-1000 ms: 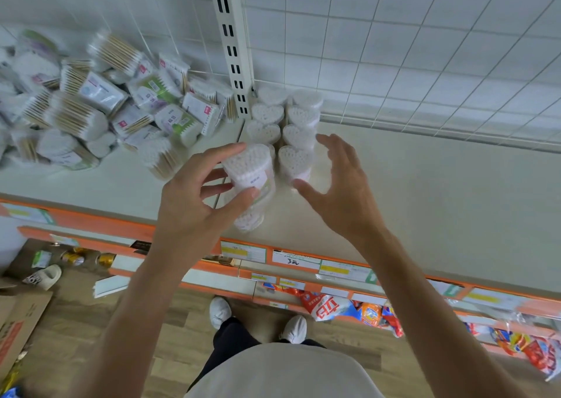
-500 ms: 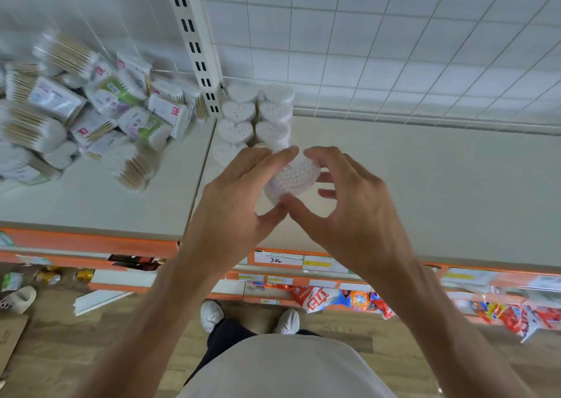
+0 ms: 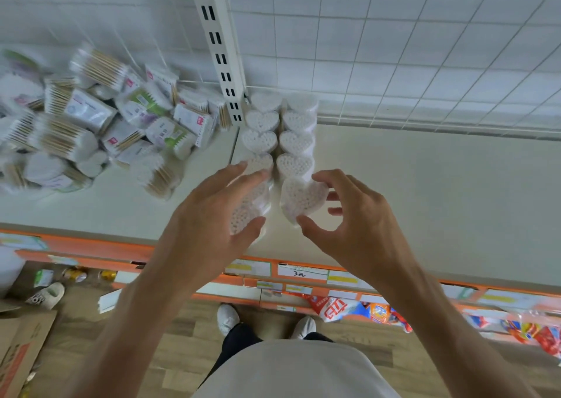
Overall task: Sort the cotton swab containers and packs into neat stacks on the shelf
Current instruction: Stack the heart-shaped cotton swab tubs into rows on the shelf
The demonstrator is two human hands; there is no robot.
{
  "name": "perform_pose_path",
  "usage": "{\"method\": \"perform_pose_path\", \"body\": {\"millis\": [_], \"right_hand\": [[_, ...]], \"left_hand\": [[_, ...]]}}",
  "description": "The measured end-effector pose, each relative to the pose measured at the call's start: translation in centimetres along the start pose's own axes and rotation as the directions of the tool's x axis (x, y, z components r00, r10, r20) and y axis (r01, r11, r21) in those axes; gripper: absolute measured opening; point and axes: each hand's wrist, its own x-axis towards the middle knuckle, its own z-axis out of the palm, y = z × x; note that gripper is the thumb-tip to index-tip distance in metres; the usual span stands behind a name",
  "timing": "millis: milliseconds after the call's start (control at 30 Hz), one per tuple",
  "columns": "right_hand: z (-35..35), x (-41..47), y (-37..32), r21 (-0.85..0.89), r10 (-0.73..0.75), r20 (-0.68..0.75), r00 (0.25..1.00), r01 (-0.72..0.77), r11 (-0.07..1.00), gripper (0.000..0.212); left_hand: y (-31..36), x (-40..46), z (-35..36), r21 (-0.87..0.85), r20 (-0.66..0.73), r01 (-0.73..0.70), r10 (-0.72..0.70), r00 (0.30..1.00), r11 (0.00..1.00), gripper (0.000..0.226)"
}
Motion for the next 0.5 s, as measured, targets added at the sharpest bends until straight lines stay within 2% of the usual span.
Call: {"method": "perform_pose_path", "body": {"millis": [167, 500], "right_hand": [[2.4, 0.6, 1.1, -0.011, 0.016, 0.042, 0.999, -0.016, 1.000, 0.059], [4.2, 1.5, 1.1, -0.002, 0.039, -0.007, 0.999, -0.039, 0.999, 0.059]], "left_hand": [[-0.4, -0.1, 0.0, 0.009, 0.012, 0.008, -0.008, 1.000, 1.000, 0.062], [-1.5, 0.1, -0.1, 0.009, 0.041, 0.009, -0.009, 0.999, 1.000, 0.059]]}}
